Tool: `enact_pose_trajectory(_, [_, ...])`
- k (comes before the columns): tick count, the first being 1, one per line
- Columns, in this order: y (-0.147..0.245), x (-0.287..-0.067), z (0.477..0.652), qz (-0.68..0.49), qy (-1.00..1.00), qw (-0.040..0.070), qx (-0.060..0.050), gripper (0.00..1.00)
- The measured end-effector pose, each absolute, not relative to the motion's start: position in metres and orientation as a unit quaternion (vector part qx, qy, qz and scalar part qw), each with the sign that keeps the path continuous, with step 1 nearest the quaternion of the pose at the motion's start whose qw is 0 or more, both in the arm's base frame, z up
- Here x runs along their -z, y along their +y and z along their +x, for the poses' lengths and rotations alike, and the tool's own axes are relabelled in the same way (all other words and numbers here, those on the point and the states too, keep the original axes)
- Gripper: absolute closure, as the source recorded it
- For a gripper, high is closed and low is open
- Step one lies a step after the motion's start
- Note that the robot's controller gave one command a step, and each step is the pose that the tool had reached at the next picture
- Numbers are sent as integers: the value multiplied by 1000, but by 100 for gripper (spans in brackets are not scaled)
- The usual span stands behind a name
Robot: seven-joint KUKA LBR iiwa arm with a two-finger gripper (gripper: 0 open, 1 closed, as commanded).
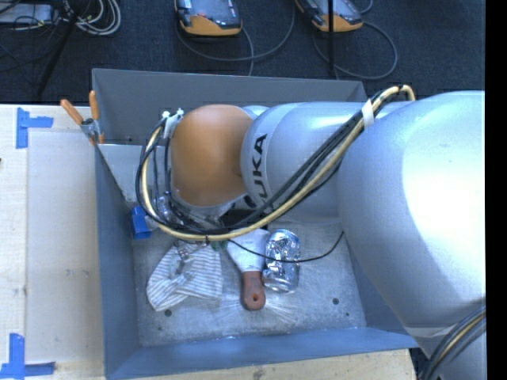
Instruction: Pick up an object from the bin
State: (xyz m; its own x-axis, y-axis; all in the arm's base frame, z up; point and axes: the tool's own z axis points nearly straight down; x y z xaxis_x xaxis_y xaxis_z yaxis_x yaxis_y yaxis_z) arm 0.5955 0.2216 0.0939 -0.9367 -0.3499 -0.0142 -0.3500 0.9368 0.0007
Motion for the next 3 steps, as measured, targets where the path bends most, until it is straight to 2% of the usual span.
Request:
enact_pose_trajectory(1, [203, -100, 592, -198, 980, 0, 0, 0])
enact_pose_trajectory(2, [206, -83, 588, -289, 957, 0, 0, 0])
enact_pose_trajectory(3, [225, -79, 591, -296, 955, 2, 1, 100])
